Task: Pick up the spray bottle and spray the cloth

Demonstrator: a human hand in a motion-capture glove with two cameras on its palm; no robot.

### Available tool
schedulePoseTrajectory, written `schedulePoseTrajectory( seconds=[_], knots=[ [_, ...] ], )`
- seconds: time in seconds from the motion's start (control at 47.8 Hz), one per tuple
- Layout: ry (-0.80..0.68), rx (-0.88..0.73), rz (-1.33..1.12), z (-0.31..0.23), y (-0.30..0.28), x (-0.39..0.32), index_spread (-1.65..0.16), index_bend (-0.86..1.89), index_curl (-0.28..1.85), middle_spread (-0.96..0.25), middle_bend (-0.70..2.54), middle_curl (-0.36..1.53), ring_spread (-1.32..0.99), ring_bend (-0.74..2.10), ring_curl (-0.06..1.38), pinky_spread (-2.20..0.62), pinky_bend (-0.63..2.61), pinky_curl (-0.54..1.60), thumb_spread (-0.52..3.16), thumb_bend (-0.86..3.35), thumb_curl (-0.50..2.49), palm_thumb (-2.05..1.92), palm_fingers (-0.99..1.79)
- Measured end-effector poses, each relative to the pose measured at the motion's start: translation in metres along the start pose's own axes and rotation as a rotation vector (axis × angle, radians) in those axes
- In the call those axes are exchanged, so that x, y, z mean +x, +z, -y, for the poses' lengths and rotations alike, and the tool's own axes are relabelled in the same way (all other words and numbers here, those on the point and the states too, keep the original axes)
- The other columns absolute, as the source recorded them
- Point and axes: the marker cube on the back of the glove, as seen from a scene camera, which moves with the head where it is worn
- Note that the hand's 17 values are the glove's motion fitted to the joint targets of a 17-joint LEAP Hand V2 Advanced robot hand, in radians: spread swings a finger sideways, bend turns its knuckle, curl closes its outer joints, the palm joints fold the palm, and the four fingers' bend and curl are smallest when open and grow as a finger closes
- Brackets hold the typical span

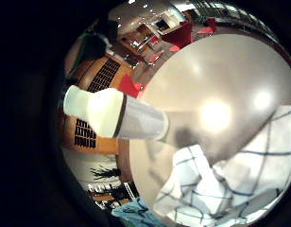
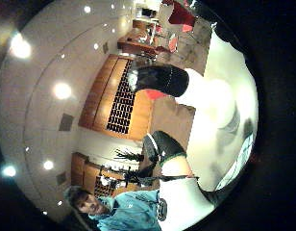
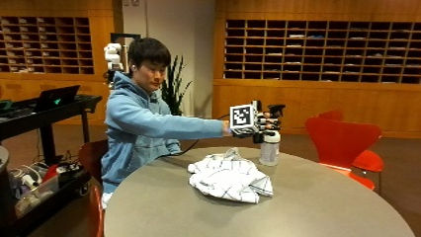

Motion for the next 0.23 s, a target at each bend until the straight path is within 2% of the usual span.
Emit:
schedulePoseTrajectory(
  seconds=[0.23],
  knots=[
    [-0.058, 0.109, 0.022, -0.041, -0.058, -0.010, -0.30, 0.09, 0.27, -0.11, 0.34, 0.41, -0.07, 0.40, 0.38, 0.10, 0.40, 0.37, 0.89, -0.04, 0.50, 0.61, 0.51]
  ],
)
